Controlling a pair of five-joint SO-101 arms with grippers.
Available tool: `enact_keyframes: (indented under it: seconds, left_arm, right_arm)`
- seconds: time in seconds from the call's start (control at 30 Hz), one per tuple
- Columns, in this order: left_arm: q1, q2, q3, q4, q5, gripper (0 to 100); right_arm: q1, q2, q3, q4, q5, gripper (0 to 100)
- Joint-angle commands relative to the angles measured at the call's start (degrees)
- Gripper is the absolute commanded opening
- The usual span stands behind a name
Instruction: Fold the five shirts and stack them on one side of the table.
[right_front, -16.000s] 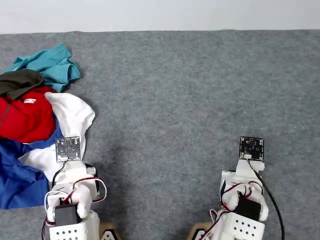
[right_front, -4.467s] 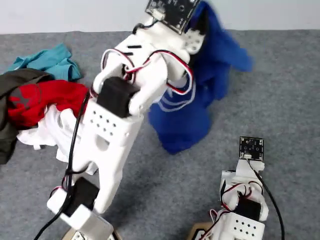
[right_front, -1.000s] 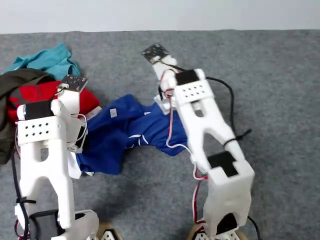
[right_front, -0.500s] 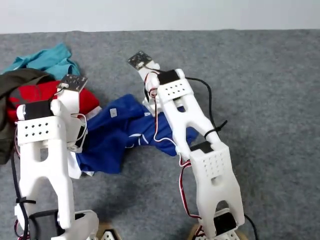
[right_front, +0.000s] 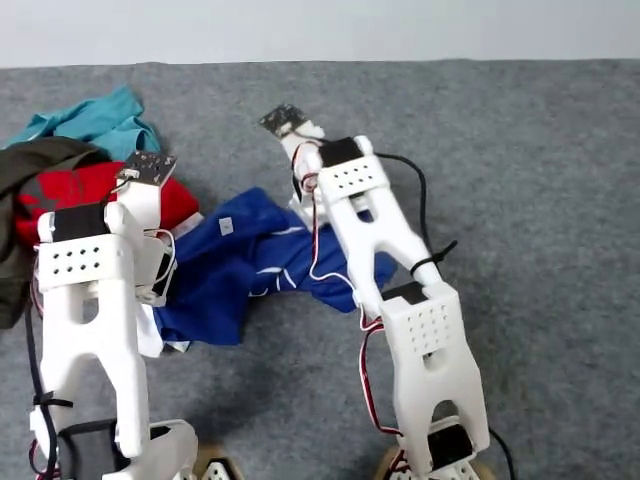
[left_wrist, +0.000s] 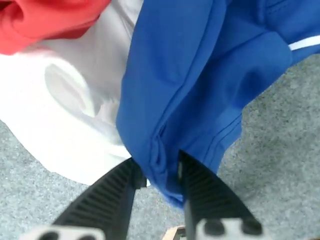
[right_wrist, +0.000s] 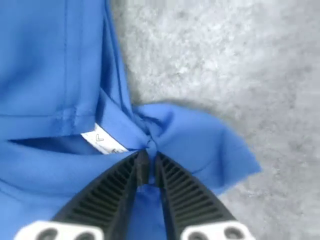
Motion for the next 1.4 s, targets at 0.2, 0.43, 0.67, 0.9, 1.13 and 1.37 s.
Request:
enact_keyframes:
  seconds: [0.2, 0.43, 0.67, 0.9, 1.13, 1.37]
  left_arm:
    - [0.00, -2.37, -0.48, -0.88, 0.09, 11]
    - [0.09, -6.51, -3.21, -0.97, 0.18, 11]
    - [5.19, -12.40, -5.23, -6.51, 0.18, 11]
    - [11.78, -13.27, -5.14, -7.65, 0.18, 11]
    - [11.52, -13.71, -2.15, -7.38, 0.18, 11]
    - [11.52, -13.80, -1.10, -5.01, 2.02, 11]
  right_arm:
    - [3.91, -14.02, -2.90, 6.37, 1.93, 1.0]
    - [7.87, -18.42, -2.90, 9.45, 5.80, 1.0]
    - [14.64, -18.77, -2.90, 4.53, 9.23, 1.0]
    - [18.33, -18.15, -2.90, -3.47, 11.52, 1.0]
    - [15.25, -25.71, -2.99, -3.30, 11.25, 1.0]
    - [10.15, -36.44, -2.99, -3.30, 11.43, 1.0]
